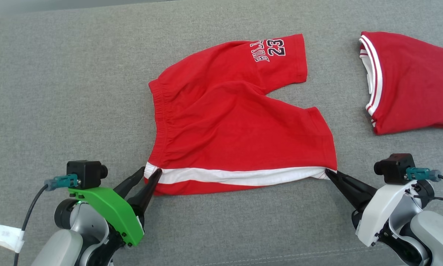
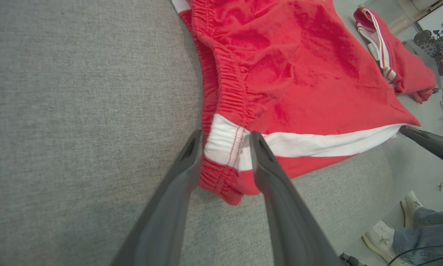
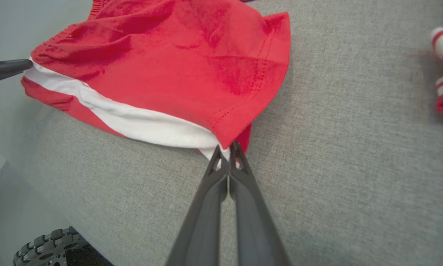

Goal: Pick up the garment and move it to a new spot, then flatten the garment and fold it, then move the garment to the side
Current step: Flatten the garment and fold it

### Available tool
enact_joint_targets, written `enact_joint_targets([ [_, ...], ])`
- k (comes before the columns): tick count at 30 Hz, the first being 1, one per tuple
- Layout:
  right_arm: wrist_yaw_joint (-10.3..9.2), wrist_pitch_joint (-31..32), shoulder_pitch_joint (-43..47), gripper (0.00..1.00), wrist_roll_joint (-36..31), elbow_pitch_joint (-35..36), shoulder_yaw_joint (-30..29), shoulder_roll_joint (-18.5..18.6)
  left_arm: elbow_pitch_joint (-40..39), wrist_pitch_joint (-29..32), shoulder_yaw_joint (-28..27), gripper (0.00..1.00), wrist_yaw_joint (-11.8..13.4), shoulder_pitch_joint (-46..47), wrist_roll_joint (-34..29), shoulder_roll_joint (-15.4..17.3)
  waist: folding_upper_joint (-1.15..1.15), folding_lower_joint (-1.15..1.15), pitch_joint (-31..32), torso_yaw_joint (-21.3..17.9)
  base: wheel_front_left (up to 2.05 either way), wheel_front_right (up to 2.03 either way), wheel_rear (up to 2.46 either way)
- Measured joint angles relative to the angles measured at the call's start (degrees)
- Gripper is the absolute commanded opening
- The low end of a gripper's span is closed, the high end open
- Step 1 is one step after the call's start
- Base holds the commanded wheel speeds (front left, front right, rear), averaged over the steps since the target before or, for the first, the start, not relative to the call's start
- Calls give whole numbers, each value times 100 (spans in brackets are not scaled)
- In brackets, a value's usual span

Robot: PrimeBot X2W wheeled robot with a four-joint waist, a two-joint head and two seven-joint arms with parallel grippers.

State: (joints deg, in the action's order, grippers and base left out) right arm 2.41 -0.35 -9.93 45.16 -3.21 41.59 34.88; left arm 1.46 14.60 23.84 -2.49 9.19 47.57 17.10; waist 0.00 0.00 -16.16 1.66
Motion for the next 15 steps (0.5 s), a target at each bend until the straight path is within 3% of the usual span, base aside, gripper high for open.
enact_joint_targets([
  [2,0,-1,0,0,0,1,1,-4,13,1,3,69,1,-17,76,-20,0,0,0,-10,0,0,0],
  [4,0,-1,0,0,0,1,1,-7,15,3,3,64,1,-17,76,-21,0,0,-1,-14,0,0,0],
  [7,0,-1,0,0,0,1,4,-15,19,33,20,33,3,-17,77,-25,0,0,-1,-29,0,0,0],
  [9,0,-1,0,0,0,1,4,-21,20,52,26,0,3,-16,78,-30,0,0,-1,-40,0,0,0],
  [15,-1,-1,0,0,0,-1,3,-27,26,127,34,0,4,-18,107,-11,0,0,6,-67,0,0,0],
])
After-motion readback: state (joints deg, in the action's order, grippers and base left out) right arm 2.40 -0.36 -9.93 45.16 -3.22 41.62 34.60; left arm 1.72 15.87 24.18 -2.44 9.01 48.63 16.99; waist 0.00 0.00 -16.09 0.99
